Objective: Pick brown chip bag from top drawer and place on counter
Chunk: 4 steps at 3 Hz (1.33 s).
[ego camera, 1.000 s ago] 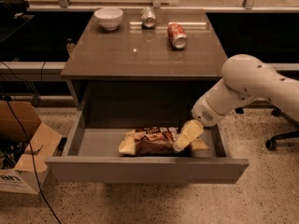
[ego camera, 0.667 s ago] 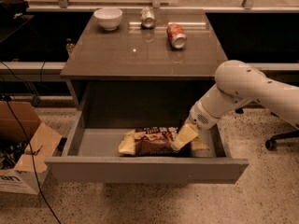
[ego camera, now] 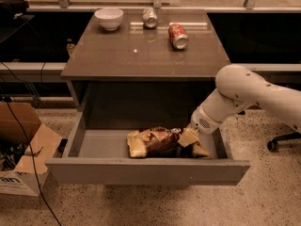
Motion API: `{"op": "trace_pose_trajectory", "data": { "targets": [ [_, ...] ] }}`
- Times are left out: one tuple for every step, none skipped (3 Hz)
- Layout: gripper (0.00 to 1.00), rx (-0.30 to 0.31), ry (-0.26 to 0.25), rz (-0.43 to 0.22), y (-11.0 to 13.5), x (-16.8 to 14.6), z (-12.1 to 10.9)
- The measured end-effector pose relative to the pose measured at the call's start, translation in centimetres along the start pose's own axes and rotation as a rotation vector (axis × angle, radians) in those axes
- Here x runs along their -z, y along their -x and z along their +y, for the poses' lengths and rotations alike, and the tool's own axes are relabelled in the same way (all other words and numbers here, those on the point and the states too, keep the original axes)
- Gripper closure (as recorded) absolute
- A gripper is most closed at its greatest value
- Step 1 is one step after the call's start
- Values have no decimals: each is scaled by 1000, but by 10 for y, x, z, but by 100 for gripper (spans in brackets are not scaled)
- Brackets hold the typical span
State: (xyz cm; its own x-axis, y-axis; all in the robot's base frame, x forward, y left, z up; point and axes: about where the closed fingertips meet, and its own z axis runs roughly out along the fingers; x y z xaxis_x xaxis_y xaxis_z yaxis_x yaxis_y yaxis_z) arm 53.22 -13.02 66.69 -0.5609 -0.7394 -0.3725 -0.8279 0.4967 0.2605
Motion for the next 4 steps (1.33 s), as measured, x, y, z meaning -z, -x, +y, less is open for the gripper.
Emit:
{"op": "trace_pose_trajectory", "data": {
  "targets": [
    [96, 40, -19, -32, 12, 25, 4],
    [100, 127, -71, -83, 30, 77, 19],
    [100, 252, -165, -132, 60, 157, 42],
    [100, 378, -262, -191, 102, 237, 63]
  ]
}}
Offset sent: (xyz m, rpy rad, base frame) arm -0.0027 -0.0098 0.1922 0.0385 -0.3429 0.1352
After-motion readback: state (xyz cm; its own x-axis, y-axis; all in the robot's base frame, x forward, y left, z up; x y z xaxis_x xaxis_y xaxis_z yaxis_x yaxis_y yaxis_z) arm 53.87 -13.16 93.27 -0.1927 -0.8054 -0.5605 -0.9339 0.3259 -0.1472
